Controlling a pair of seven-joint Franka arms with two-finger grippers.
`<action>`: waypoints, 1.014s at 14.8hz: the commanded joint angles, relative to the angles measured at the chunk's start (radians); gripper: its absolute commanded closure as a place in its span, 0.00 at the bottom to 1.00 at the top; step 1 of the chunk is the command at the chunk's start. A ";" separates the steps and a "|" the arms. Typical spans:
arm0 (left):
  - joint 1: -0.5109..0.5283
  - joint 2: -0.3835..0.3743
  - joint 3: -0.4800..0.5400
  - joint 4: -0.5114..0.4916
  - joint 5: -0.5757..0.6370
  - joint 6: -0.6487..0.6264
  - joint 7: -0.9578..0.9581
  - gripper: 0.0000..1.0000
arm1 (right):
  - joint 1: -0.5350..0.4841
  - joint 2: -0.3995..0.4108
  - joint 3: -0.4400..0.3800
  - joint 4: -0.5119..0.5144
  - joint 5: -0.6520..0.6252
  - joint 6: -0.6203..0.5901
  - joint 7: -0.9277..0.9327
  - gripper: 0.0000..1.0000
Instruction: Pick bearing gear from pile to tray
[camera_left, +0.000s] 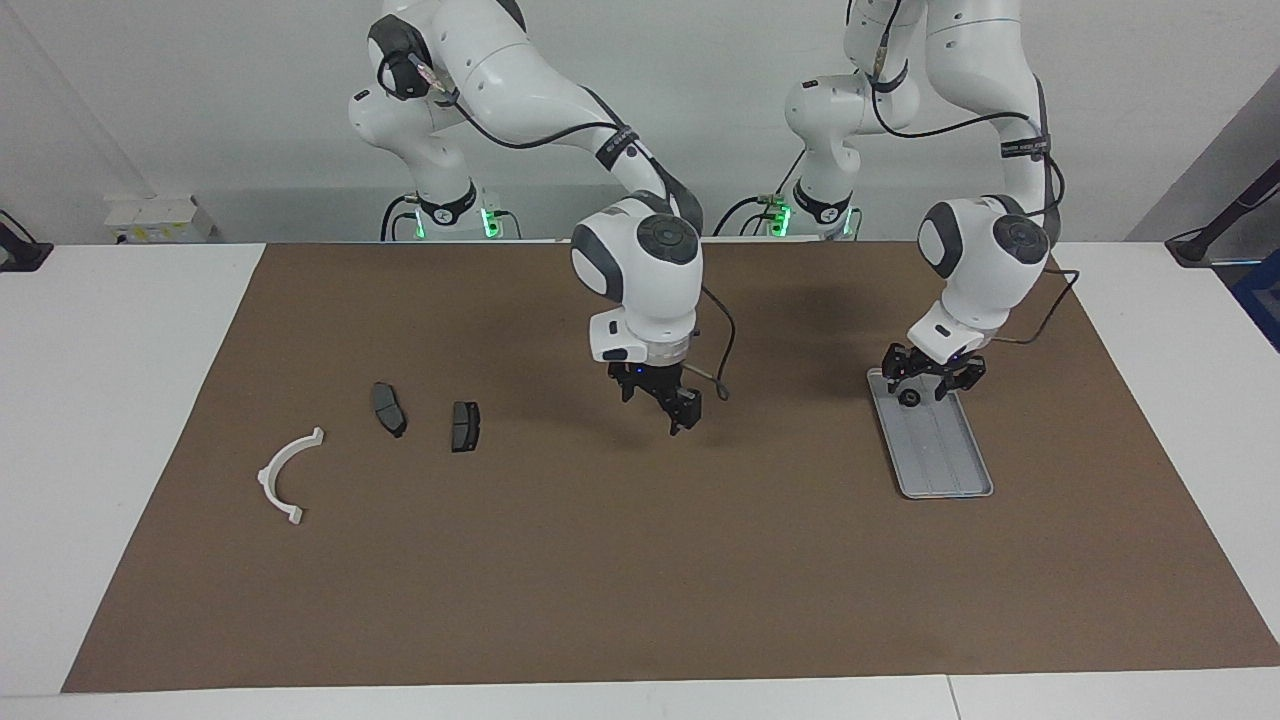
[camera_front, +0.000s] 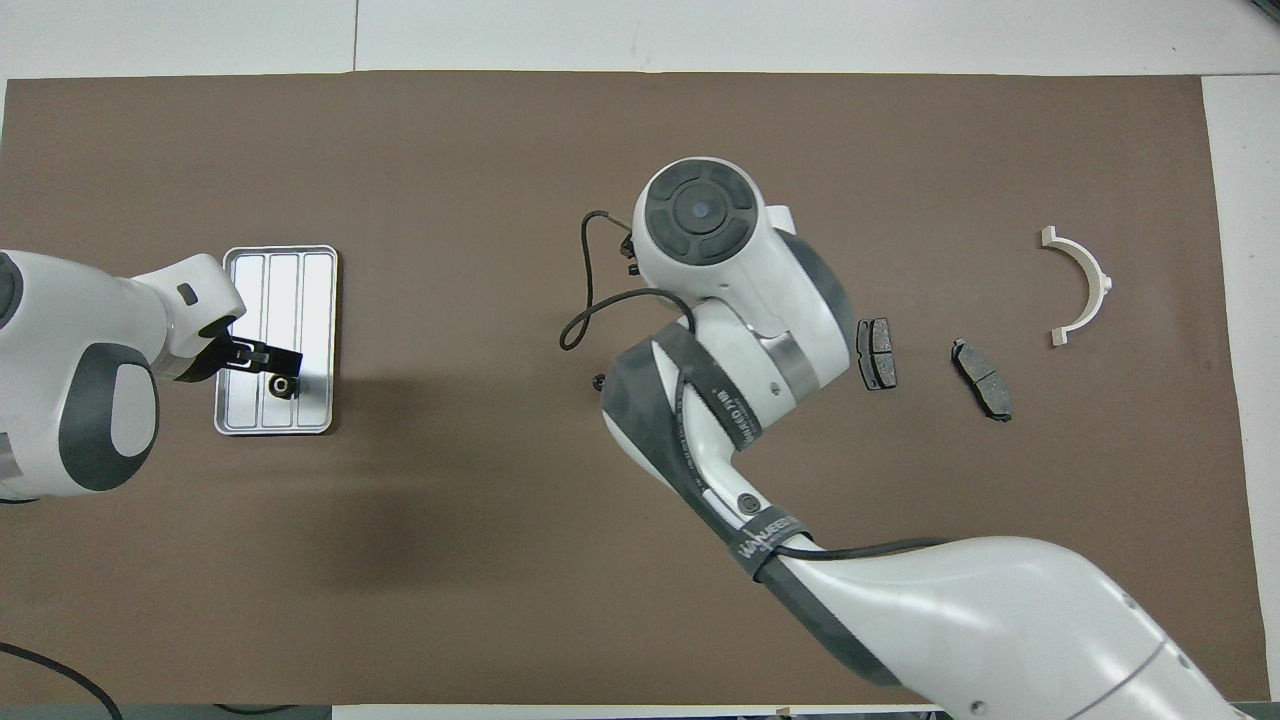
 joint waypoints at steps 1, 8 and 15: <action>-0.187 0.002 0.009 0.026 0.020 0.007 -0.326 0.06 | -0.097 -0.083 0.015 -0.016 0.040 -0.081 -0.238 0.00; -0.526 0.034 0.009 0.071 0.071 0.012 -0.866 0.06 | -0.329 -0.175 0.015 -0.021 0.041 -0.191 -0.894 0.00; -0.665 0.201 0.009 0.141 0.071 0.105 -1.021 0.06 | -0.433 -0.203 0.014 -0.028 0.041 -0.207 -1.120 0.00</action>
